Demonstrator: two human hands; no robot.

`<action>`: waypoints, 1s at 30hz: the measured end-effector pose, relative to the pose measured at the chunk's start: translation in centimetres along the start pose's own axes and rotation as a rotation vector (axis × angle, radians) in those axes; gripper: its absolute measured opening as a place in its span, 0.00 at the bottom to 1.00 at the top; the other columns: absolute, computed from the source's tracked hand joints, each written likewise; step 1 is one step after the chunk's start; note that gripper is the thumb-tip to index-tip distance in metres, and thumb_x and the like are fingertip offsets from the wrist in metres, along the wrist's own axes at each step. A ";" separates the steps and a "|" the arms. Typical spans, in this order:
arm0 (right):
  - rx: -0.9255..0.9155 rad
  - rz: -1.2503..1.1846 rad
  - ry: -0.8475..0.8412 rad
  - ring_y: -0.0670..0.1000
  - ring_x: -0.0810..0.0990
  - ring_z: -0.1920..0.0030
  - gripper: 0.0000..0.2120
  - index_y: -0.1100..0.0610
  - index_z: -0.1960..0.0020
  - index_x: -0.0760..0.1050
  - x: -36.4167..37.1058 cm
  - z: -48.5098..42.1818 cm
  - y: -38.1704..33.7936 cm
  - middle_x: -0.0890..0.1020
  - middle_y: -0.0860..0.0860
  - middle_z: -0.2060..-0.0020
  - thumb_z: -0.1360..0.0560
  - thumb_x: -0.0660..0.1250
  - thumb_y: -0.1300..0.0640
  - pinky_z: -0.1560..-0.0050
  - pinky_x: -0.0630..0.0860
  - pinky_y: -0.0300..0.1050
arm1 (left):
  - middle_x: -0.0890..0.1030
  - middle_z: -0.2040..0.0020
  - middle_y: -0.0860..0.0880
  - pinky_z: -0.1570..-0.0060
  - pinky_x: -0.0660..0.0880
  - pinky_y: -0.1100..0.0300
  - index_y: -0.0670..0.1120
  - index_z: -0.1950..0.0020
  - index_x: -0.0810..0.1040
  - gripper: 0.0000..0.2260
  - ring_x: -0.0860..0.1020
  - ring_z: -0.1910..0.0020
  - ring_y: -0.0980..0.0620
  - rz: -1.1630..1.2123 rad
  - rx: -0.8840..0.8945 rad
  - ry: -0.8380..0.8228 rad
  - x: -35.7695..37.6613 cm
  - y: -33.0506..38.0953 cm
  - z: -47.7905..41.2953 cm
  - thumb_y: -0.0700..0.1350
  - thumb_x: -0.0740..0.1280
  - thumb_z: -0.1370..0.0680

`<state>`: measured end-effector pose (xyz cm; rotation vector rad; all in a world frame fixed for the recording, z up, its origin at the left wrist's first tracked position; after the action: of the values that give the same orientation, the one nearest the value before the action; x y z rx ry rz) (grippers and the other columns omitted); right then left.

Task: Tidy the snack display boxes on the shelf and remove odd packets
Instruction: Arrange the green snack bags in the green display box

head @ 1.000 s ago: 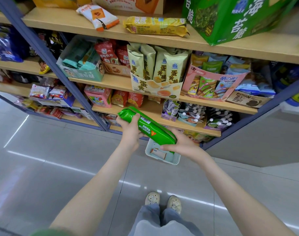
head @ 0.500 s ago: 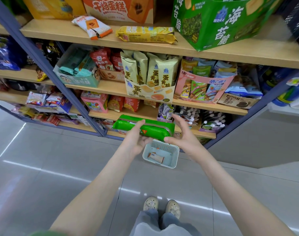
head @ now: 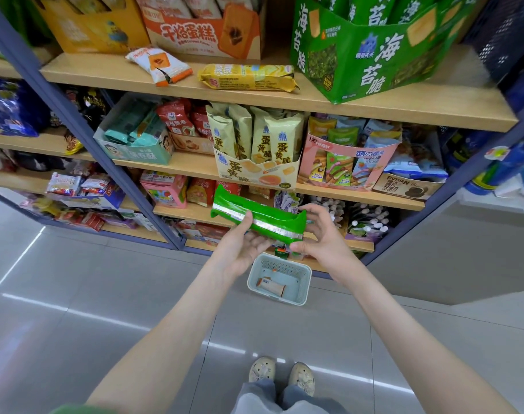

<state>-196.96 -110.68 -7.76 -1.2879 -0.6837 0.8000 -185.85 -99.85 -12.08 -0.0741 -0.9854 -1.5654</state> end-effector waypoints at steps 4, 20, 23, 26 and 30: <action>-0.111 0.235 -0.029 0.49 0.75 0.42 0.25 0.45 0.51 0.68 0.1 0.2 -1.2 0.73 0.46 0.47 0.32 0.71 0.72 0.45 0.77 0.48 | 0.82 0.46 0.38 0.56 0.81 0.48 0.38 0.40 0.74 0.16 0.83 0.51 0.43 -0.090 -0.004 -0.047 1.3 0.0 0.3 0.50 0.60 0.18; -0.330 0.665 -0.065 0.38 0.62 0.35 0.28 0.53 0.30 0.68 0.6 0.8 -5.2 0.68 0.43 0.37 0.28 0.74 0.53 0.38 0.53 0.21 | 0.78 0.41 0.45 0.43 0.76 0.48 0.41 0.32 0.64 0.34 0.78 0.44 0.47 -0.609 0.303 0.101 5.0 2.9 2.3 0.53 0.76 0.29; -0.276 0.461 -0.007 0.39 0.71 0.37 0.27 0.49 0.28 0.65 -0.6 0.3 -8.3 0.74 0.42 0.38 0.24 0.69 0.48 0.36 0.66 0.32 | 0.72 0.41 0.49 0.44 0.71 0.56 0.44 0.34 0.56 0.34 0.73 0.42 0.50 -0.876 0.600 0.104 8.9 5.7 4.1 0.49 0.76 0.28; -0.284 0.321 0.006 0.40 0.76 0.40 0.30 0.45 0.27 0.60 -1.9 -0.1 -11.6 0.76 0.41 0.41 0.25 0.70 0.50 0.37 0.73 0.43 | 0.68 0.34 0.43 0.36 0.68 0.51 0.44 0.31 0.57 0.33 0.69 0.34 0.43 -1.112 0.799 0.060 13.8 7.1 5.6 0.44 0.74 0.27; -0.331 0.238 0.190 0.44 0.74 0.37 0.38 0.50 0.28 0.56 -5.9 -0.2 -16.0 0.72 0.39 0.40 0.29 0.75 0.53 0.34 0.70 0.47 | 0.57 0.26 0.47 0.27 0.55 0.48 0.57 0.23 0.45 0.36 0.56 0.27 0.47 -1.415 0.864 -0.331 20.2 5.3 7.5 0.38 0.63 0.23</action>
<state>-198.05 -117.16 7.99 -1.7468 -0.5295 0.7634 -190.47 -110.68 6.78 1.2402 -2.1396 -2.1697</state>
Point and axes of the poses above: each hand's wrist, its own z-axis away from the middle knuckle, its own x-axis out of the palm, y = z × x, the point moved 9 cm from there along -z, towards the middle knuckle
